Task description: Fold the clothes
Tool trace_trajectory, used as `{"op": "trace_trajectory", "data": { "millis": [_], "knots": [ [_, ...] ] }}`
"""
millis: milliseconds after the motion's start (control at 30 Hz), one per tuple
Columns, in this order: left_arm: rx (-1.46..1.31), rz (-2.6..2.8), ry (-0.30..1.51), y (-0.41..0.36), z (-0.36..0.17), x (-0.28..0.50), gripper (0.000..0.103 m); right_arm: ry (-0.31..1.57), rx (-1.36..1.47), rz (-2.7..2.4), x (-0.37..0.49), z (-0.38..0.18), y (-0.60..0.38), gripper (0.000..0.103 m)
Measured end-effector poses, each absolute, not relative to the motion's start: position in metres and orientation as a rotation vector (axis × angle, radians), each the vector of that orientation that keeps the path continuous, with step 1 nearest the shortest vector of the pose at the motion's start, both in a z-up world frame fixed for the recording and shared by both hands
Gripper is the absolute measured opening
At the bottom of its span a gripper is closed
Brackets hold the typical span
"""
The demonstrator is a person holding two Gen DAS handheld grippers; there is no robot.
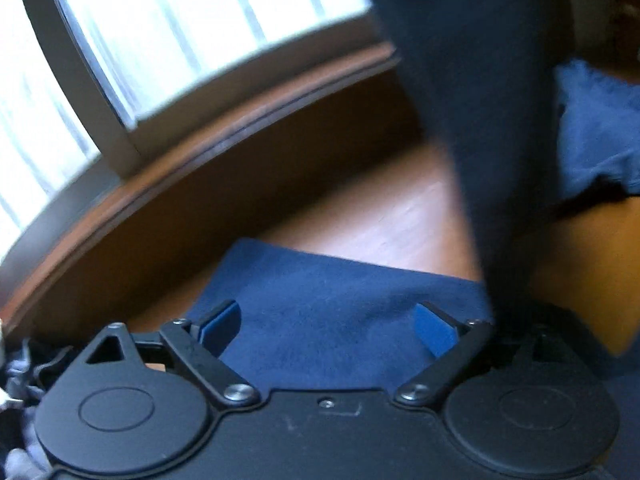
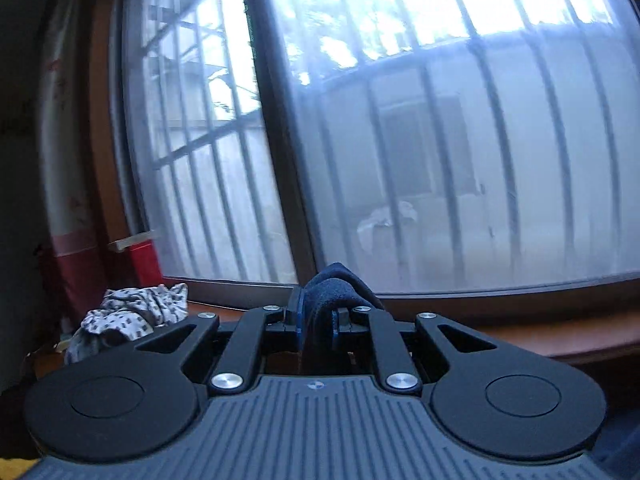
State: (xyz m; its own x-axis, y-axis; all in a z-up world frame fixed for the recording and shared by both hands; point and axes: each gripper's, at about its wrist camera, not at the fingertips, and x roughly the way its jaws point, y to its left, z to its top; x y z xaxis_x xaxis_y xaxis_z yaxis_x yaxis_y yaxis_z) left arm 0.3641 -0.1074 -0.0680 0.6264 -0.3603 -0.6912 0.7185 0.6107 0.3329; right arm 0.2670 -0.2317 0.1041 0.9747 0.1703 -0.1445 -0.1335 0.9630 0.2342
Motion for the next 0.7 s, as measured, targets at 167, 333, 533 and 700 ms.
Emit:
{"op": "trace_trajectory", "data": {
  "millis": [167,333,533,700],
  "knots": [
    [0.537,-0.594,0.807,-0.084,-0.063,0.375,0.102,0.198,0.246,0.200,0.270,0.105,-0.236,0.015],
    [0.527,-0.496,0.890,-0.032,-0.061,0.334,0.103,0.233,0.290,0.331,0.297,0.101,-0.230,0.015],
    [0.466,-0.336,0.968,0.024,-0.055,0.297,0.102,0.378,0.426,0.494,0.378,0.068,-0.203,0.071],
    [0.463,-0.281,0.839,0.026,-0.030,0.291,0.101,0.615,0.291,0.373,0.411,0.022,-0.162,0.072]
  ]
}}
